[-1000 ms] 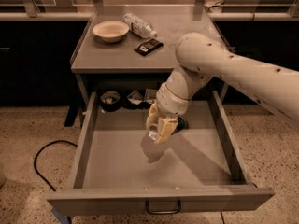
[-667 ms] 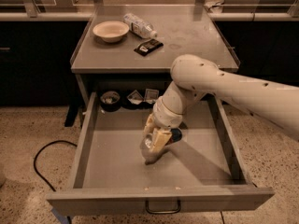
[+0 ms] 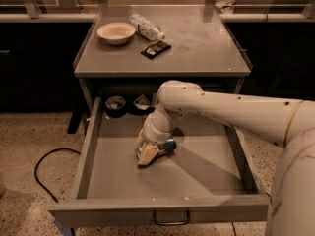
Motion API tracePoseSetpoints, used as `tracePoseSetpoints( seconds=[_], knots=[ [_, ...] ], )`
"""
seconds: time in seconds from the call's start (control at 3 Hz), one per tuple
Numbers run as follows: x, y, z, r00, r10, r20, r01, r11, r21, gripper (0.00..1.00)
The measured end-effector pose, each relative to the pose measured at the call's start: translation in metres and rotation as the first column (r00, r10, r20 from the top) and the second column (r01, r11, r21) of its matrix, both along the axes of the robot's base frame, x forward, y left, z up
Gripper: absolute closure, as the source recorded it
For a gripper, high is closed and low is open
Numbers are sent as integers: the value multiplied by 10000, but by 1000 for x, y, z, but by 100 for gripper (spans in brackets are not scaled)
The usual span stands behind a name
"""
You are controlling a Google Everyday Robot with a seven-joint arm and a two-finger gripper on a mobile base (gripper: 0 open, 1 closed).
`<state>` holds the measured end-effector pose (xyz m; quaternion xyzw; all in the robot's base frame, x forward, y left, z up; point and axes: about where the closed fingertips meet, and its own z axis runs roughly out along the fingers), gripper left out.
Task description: Place redbull can into top drawer
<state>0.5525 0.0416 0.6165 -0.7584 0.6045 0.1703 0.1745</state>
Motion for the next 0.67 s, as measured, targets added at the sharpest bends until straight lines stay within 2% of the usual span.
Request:
tracePoseSetpoints(
  seconds=[0.33,0.67],
  knots=[
    [1,3,-2,10000,-23,7,23,10000,15,82],
    [1,3,-2,10000,-22,6,22,10000,15,59]
  ],
)
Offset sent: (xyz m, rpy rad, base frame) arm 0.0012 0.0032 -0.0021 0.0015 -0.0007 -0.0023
